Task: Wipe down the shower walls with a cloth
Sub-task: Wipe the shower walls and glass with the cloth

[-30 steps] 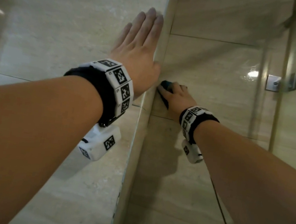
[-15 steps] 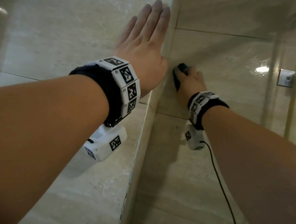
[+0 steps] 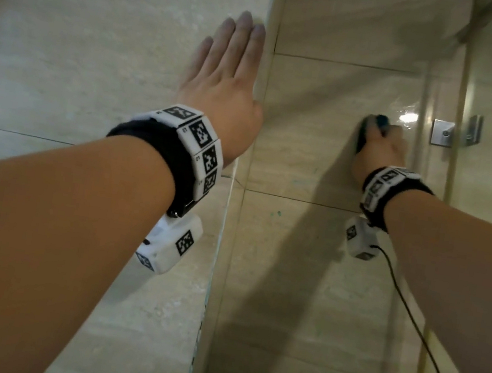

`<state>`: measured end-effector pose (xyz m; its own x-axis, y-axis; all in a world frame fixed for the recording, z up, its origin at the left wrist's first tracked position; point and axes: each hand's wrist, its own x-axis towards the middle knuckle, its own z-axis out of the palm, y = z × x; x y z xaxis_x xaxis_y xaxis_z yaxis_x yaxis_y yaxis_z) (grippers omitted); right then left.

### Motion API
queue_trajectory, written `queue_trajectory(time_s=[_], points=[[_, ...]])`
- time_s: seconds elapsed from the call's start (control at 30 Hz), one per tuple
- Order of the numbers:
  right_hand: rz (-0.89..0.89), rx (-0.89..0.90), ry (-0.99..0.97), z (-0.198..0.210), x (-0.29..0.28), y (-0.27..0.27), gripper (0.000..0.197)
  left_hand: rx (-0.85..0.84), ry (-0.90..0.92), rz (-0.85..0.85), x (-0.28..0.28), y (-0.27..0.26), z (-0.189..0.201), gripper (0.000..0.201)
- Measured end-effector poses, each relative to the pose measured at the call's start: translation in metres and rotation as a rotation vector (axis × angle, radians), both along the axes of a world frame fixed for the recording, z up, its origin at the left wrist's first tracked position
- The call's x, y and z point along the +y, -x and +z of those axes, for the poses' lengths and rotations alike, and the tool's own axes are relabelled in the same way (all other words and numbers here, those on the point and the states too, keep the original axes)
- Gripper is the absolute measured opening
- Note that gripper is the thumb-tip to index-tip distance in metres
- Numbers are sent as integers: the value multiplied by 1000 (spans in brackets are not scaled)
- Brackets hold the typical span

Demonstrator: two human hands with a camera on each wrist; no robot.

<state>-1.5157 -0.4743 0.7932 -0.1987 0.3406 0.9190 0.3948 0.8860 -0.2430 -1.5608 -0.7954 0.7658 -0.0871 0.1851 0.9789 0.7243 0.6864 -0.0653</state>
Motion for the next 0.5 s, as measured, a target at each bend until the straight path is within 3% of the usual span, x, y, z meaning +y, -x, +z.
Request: queue_trajectory(time_s=[0.17, 0.27, 0.37, 0.5], points=[[-60, 81, 162, 20, 0, 7, 55, 5, -13, -3, 0, -1, -1, 83], [33, -46, 19, 16, -32, 33, 49, 3, 6, -3, -2, -1, -1, 83], [120, -262, -206, 5, -66, 63, 60, 2, 2, 1, -1, 0, 0, 82], [94, -340, -273, 13, -82, 73, 69, 12, 1, 4, -1, 2, -1, 83]])
